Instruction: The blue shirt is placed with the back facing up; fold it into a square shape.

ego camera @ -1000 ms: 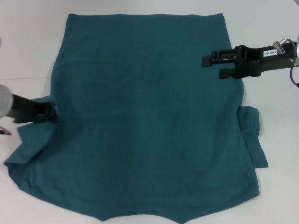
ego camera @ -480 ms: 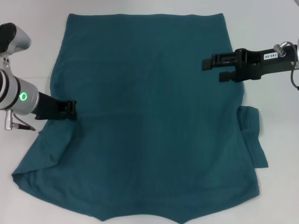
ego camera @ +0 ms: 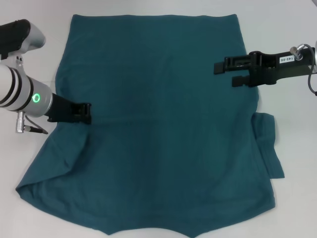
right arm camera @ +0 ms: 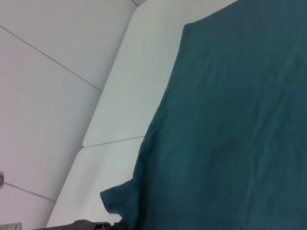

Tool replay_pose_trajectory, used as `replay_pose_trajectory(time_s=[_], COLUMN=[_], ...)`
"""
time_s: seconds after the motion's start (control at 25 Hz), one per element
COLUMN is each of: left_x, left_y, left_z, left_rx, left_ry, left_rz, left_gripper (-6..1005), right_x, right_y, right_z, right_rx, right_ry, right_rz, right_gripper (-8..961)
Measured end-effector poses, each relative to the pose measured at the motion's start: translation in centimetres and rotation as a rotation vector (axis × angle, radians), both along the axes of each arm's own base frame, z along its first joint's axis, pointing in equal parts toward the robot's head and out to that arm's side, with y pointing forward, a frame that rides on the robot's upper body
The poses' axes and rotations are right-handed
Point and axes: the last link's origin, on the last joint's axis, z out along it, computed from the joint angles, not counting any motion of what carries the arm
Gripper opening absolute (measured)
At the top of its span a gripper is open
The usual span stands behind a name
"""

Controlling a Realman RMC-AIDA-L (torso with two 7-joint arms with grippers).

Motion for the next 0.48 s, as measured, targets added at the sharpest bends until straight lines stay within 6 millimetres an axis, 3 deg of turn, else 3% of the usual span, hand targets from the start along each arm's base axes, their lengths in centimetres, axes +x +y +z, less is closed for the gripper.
replay_pose_trajectory(time_s=[0.24,0.48], left_x=[1.3,1.8], left_y=[-0.1,-0.4], left_z=[-0.8,-0.6], left_rx=[-0.044,-0.04], left_ry=[0.032,0.002], left_rz=[-0.08,-0.097], left_gripper=[46,180], right_x=[0.2,0.3], right_y=[0.0,-0.1], right_z=[-0.1,-0.2], right_rx=[0.0,-0.003], right_ry=[0.004,-0.006], right_rz=[-0.01,-0.004], right_gripper=[942,942])
